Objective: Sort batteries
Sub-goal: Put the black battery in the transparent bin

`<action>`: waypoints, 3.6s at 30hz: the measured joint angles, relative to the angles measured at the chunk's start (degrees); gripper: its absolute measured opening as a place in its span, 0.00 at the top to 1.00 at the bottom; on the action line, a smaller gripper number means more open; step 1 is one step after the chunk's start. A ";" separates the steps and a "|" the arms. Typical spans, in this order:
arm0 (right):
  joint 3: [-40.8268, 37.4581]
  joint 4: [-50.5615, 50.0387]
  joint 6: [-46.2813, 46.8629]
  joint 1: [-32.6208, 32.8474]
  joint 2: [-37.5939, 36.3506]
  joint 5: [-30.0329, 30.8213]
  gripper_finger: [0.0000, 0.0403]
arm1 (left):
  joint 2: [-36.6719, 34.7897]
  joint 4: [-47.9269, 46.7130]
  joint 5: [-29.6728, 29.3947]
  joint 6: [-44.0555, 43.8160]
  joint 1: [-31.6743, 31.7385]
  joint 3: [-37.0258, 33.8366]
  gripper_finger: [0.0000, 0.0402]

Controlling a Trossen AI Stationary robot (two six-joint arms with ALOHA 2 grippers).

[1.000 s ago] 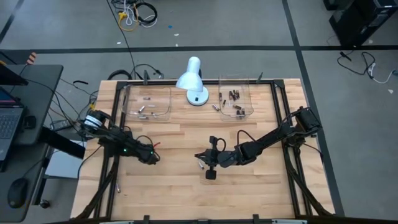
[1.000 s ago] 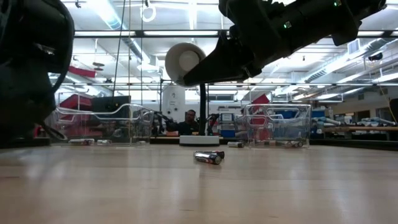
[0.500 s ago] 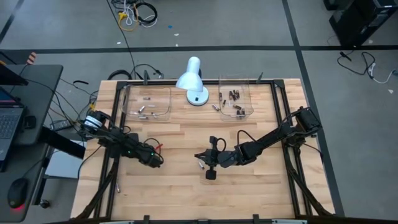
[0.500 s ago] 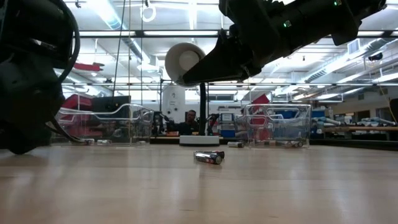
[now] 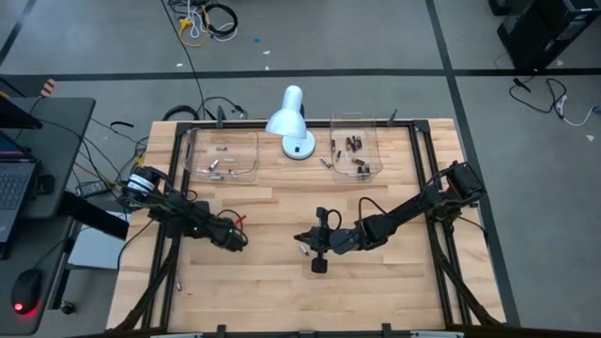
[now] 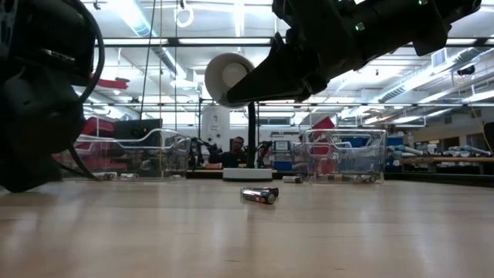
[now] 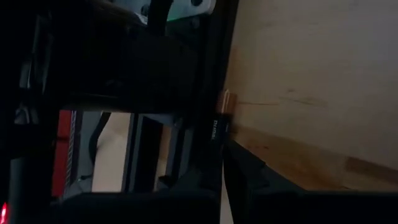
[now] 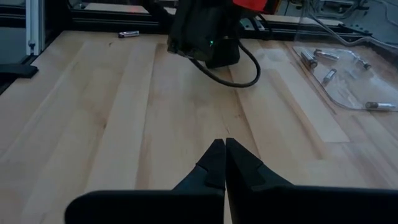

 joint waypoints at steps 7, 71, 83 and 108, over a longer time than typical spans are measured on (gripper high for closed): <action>0.00 0.04 -0.04 0.26 0.00 0.00 1.00 | 0.09 -0.31 -7.51 -8.37 -0.03 0.04 0.96; 0.00 0.76 -0.42 1.03 -0.02 -0.42 1.00 | 3.30 -3.23 -2.33 -3.64 0.71 0.69 0.96; 0.00 0.76 -0.15 2.12 -0.02 -0.42 1.00 | 3.30 -1.82 -2.13 -4.45 0.71 0.30 0.96; 0.00 0.74 -0.12 2.22 -0.02 -0.06 1.00 | 1.09 -9.70 -19.98 29.82 -1.04 18.70 0.96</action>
